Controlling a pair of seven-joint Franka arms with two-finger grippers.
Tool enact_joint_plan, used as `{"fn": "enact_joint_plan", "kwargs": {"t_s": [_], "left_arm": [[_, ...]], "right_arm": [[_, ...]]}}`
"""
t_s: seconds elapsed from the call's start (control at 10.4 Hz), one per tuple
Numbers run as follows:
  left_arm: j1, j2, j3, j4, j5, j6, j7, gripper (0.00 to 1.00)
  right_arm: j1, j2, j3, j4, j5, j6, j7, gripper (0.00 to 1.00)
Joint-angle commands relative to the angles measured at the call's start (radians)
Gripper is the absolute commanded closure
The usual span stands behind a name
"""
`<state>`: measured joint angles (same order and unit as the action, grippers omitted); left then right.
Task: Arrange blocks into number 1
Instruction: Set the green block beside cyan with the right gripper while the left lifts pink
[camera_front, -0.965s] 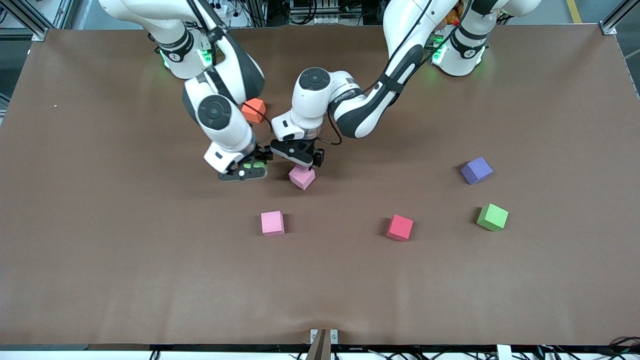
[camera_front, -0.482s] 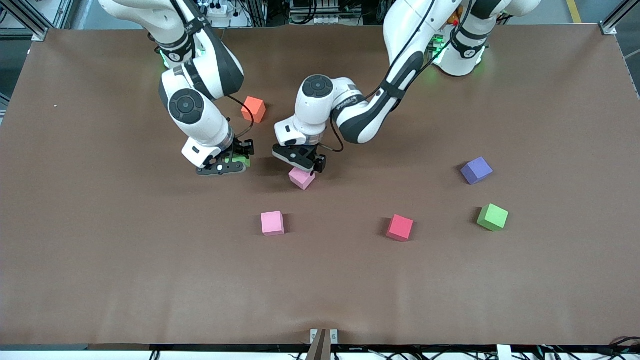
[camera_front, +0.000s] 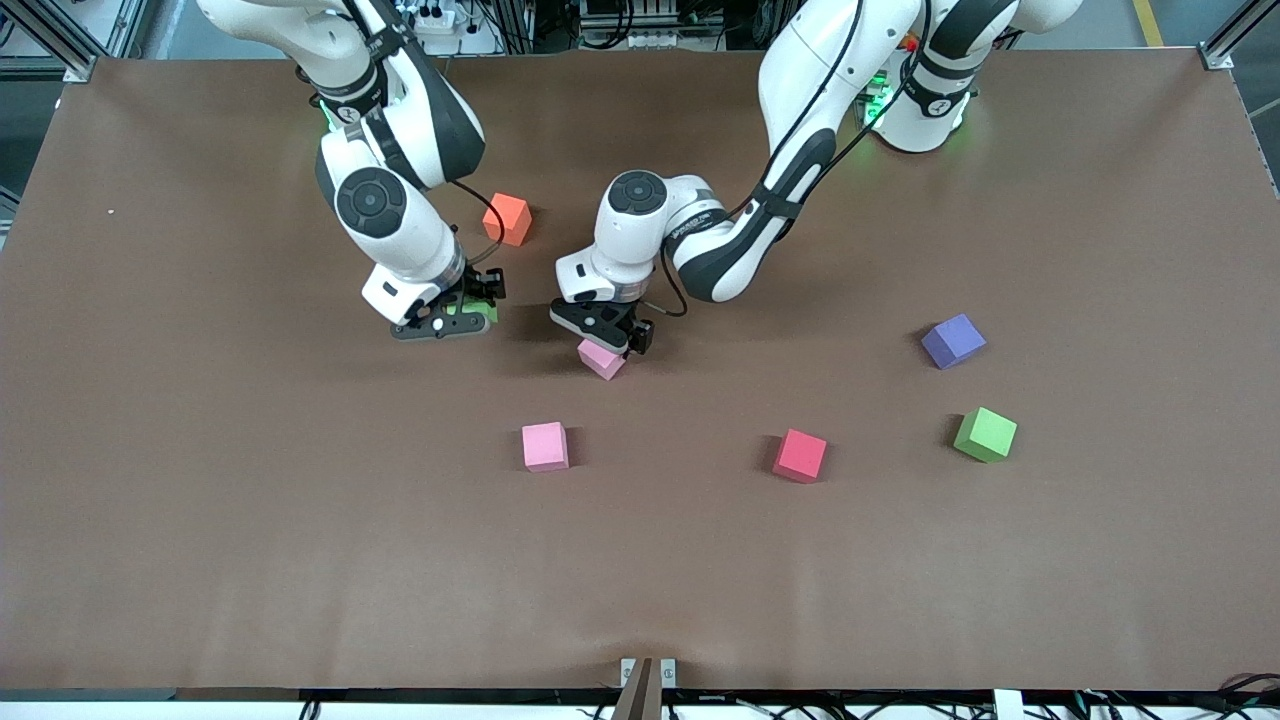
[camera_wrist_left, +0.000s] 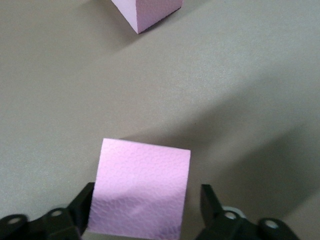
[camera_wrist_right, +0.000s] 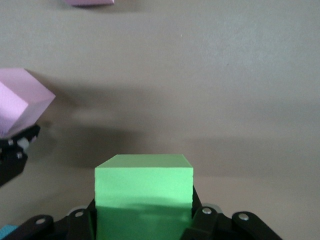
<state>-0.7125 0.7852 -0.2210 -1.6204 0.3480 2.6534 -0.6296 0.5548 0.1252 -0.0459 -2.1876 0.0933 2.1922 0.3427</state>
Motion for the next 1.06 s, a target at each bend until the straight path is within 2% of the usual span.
{"fn": "enact_joint_plan", "kwargs": {"t_s": [0.0,0.19,0.48,0.77,0.96], "left_arm": [[0.028,-0.02,-0.003,-0.021,0.036,0.008,-0.03,1.0],[0.05,-0.047,-0.003,-0.045,0.036,-0.001,-0.071,1.0],[0.142,-0.121,-0.008,-0.076,0.025,-0.021,-0.068,1.0],[0.263,-0.176,-0.026,-0.066,-0.035,-0.098,-0.065,1.0],[0.32,-0.219,-0.038,-0.046,-0.095,-0.211,-0.045,1.0]], "right_arm": [[0.042,-0.128,0.006,-0.124,-0.003,0.008,0.016,1.0],[0.139,-0.183,0.006,-0.167,-0.001,-0.012,0.108,1.0],[0.344,-0.177,0.008,-0.167,-0.001,-0.003,0.338,1.0],[0.505,-0.171,0.008,-0.167,-0.001,0.021,0.528,1.0],[0.592,-0.153,0.009,-0.179,0.008,0.082,0.651,1.0]]}}
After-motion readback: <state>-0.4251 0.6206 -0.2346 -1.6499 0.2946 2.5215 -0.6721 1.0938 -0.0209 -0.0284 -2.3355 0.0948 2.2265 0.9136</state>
